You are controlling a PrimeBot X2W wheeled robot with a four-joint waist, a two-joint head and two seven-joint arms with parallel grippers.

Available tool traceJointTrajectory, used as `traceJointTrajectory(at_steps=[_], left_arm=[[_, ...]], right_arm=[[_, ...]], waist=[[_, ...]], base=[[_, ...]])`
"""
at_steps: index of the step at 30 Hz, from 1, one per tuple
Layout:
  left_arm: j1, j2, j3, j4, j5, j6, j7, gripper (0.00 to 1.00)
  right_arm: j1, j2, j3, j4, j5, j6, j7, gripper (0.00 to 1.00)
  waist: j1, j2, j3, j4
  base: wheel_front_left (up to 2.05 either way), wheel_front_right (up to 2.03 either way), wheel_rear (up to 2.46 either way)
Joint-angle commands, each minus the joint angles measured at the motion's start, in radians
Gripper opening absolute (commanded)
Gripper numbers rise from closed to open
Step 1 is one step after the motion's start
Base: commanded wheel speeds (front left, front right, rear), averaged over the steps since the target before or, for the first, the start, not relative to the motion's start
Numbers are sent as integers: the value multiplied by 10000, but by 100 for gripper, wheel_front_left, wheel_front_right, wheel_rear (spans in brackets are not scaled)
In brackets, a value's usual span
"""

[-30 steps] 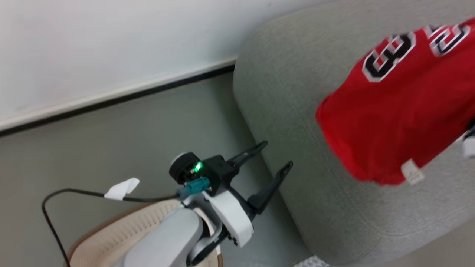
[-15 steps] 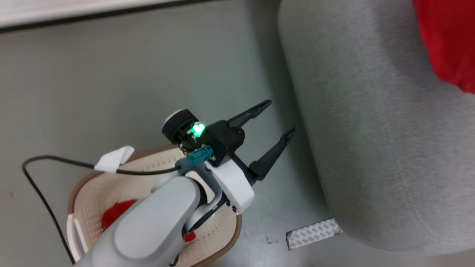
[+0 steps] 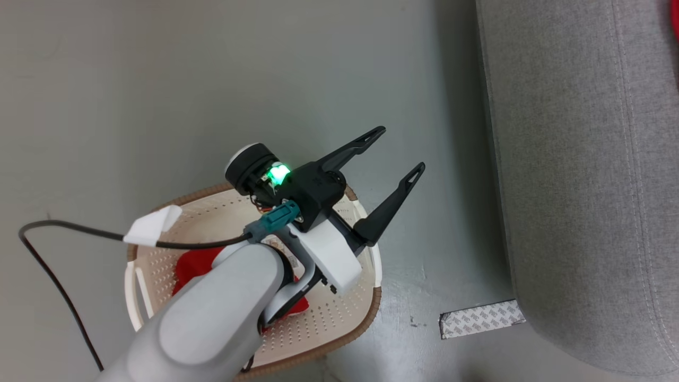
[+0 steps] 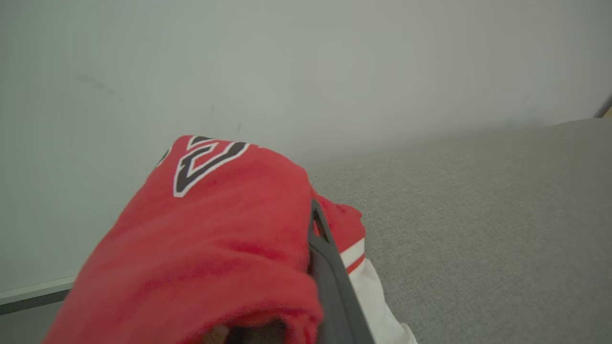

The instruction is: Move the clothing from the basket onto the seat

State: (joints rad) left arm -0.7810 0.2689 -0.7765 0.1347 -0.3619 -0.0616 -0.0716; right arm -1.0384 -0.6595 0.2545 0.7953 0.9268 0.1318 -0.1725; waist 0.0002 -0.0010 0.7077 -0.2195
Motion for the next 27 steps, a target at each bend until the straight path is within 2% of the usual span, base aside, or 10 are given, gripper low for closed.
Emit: traceJointTrajectory(at_steps=[1,5,8,9,10,11,12,21,27], left_arm=[[-124,19,6,-4,53,7,-36,100],[-94,45,0,51,-30,37,-93,100],[-41,62,12,101,-87,66,-142,100],[-19,58,7,119,-104,77,-160,100],[-1,51,5,144,-109,86,-184,100],[11,39,6,165,-134,73,-188,100],[22,29,6,189,-151,85,-211,100],[567,9,95,670,-523,174,-713,100],[1201,65,258,977,-893,289,-1138,100]], right_arm=[[-103,-117,213,326,178,-23,303,0],[-83,-79,768,846,594,-22,1389,0],[-185,-180,1033,967,838,-22,1682,0],[-202,-187,1122,1002,895,-23,1685,9],[-217,-210,1203,1034,941,-23,1707,31],[-236,-235,1284,1054,968,-22,1714,73],[-258,-233,1387,1076,998,-22,1711,100],[234,-221,2446,1133,1406,-23,2679,100],[705,-704,3224,547,1497,-23,3285,100]], waist=[[-2,0,12,40],[-2,0,-50,63],[-2,0,-156,43],[-2,0,-203,36],[-2,0,-257,27],[-2,0,-314,20],[-2,0,-373,8],[-2,0,-1766,-221],[-2,0,-3106,-329]], base=[[0,0,0],[0,0,0],[0,0,0],[0,0,0],[0,0,0],[0,0,0],[0,0,0],[0,0,0],[0,0,0]])
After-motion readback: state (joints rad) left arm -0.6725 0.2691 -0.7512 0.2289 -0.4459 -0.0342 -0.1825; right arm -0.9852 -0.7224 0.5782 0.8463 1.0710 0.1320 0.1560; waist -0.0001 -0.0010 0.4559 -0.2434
